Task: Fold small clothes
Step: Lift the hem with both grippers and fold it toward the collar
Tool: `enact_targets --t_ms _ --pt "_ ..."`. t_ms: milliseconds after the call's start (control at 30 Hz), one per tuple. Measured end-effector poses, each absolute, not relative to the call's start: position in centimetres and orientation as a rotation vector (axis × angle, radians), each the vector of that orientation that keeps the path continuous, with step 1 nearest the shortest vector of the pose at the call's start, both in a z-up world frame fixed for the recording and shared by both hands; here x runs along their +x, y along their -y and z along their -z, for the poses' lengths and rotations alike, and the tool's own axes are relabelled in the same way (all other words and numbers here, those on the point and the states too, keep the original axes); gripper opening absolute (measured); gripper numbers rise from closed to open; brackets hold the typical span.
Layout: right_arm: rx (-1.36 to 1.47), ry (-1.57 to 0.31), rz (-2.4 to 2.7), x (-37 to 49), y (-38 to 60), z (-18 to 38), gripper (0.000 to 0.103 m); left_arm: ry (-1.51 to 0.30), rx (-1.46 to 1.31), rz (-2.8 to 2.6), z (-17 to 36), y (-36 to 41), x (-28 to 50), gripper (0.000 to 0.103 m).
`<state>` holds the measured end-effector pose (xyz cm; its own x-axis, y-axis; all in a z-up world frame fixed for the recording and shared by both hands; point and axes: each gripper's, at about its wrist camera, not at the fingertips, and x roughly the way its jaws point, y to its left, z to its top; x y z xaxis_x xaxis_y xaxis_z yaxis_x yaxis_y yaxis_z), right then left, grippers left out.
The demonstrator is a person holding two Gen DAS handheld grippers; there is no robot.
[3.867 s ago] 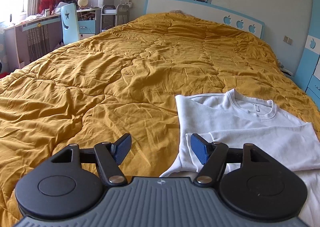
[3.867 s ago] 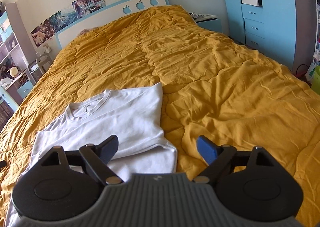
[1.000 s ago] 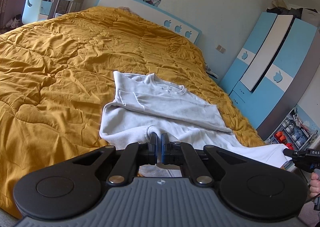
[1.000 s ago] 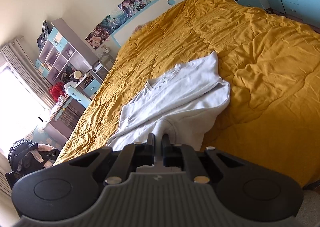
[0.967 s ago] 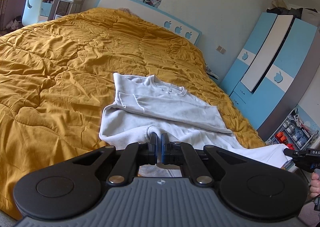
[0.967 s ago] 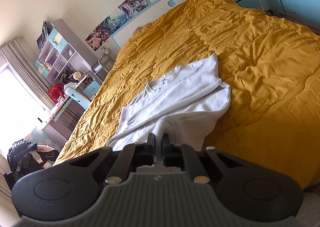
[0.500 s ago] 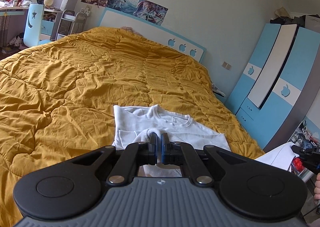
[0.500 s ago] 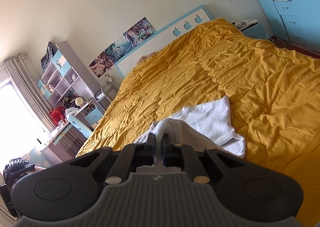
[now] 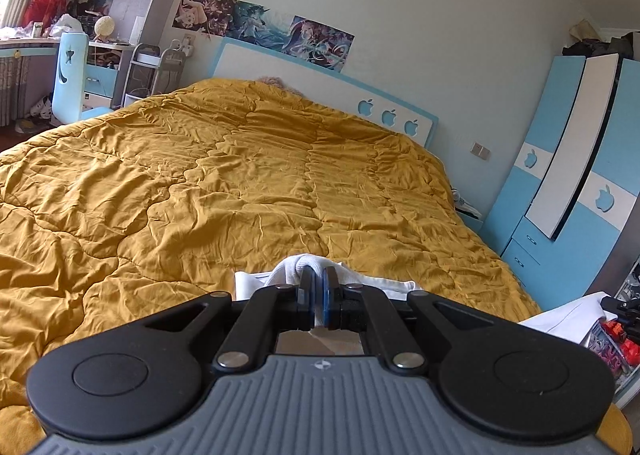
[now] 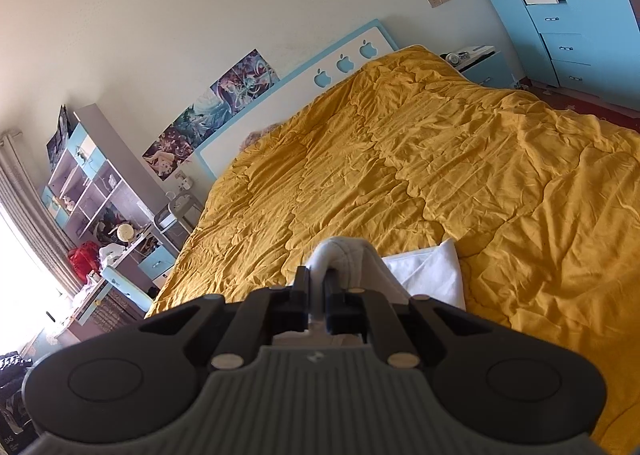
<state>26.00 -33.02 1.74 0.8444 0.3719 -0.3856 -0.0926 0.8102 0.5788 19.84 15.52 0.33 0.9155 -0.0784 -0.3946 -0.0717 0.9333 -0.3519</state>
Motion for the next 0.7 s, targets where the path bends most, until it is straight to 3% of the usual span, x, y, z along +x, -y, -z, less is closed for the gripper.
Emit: enact_targets --t_ms 400,700 --pt "0.537 -0.572 -0.216 37.7 31.1 2.6 0.001 -0.486 -0.397 -0.057 3.9 -16.8 29.6 0.003" --pt "0.512 -0.654 -0.096 47.0 30.3 9.2 0.001 -0.593 -0.453 -0.091 9.4 -18.2 37.3 0.003"
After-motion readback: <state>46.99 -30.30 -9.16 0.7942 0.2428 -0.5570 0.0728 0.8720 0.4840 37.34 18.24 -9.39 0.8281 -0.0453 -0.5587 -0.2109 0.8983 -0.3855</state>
